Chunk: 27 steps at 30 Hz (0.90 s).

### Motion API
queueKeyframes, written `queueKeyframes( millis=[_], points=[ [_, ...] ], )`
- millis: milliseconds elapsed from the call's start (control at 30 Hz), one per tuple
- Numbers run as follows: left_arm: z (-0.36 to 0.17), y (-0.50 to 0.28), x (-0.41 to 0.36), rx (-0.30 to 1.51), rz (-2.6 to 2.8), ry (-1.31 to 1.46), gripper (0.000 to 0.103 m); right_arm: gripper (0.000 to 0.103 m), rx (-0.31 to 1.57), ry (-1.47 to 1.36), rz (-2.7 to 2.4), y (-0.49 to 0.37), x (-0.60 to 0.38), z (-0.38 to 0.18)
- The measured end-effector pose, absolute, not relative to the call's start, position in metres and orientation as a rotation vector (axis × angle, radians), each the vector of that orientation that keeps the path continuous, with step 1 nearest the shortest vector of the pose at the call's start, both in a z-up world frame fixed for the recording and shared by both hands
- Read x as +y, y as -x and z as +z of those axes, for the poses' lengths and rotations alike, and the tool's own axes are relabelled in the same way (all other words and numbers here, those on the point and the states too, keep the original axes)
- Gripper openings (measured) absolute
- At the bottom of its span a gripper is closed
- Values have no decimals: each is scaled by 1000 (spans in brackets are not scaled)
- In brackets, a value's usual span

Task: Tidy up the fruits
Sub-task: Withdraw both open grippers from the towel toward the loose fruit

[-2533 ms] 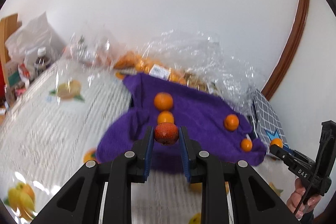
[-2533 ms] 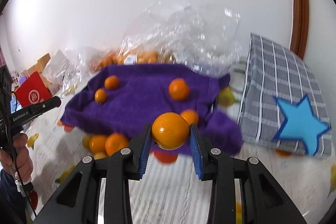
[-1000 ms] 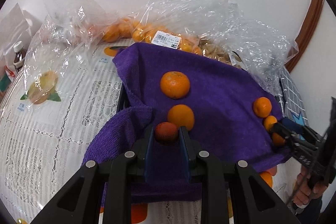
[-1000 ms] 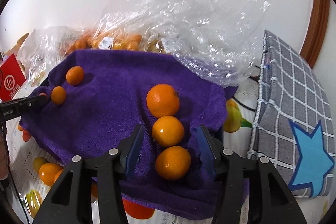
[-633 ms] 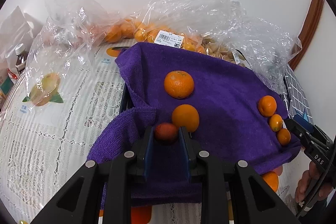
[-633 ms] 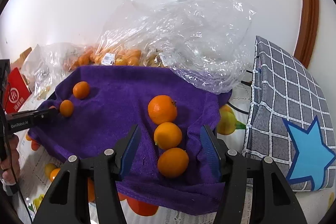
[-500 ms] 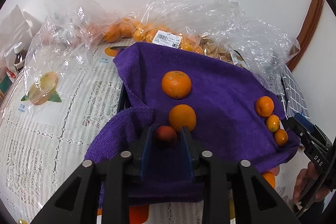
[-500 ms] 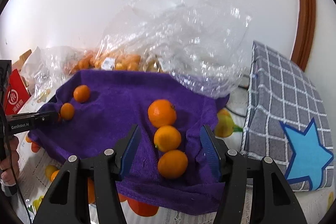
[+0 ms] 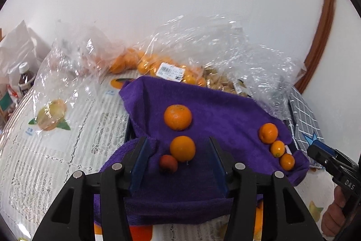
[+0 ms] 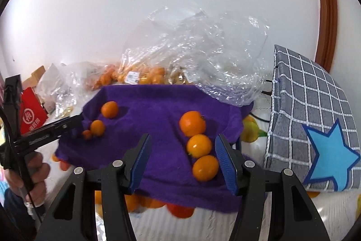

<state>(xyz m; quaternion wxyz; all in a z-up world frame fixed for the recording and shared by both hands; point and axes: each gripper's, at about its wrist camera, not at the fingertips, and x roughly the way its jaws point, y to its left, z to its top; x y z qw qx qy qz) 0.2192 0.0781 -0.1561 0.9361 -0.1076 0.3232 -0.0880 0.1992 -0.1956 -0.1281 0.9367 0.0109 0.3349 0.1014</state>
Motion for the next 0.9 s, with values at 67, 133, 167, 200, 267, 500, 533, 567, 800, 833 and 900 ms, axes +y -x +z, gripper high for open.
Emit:
queueKeyframes(
  millis=[67,133,167,200,267,500,533,567,800,833,900],
  points=[
    [-154,-216,74,644,-185,202,50,59,688,-27,213,-190,-193,-125],
    [-152,-214,72,631,-201,197,50,58,708,-38,216,-182,-192,-123],
    [-150,-212,71,624,-215,199,50,58,720,-41,212,-179,-191,-123],
    [-148,-211,70,617,-226,202,50,57,732,-40,208,-175,-190,-122],
    [-146,-208,69,605,-240,205,50,56,742,-29,198,-164,-188,-120],
    [-142,-197,65,558,-249,194,50,55,780,-50,147,-140,-193,-128],
    [-142,-196,64,557,-248,188,50,55,784,-52,143,-138,-193,-130],
    [-142,-195,64,556,-249,184,50,55,789,-56,133,-136,-194,-133],
    [-138,-188,63,529,-253,180,50,55,783,-88,126,-123,-195,-139],
    [-137,-186,64,523,-255,183,50,55,782,-91,120,-122,-195,-140],
    [-138,-182,66,514,-259,194,50,55,785,-100,116,-120,-196,-143]
  ],
)
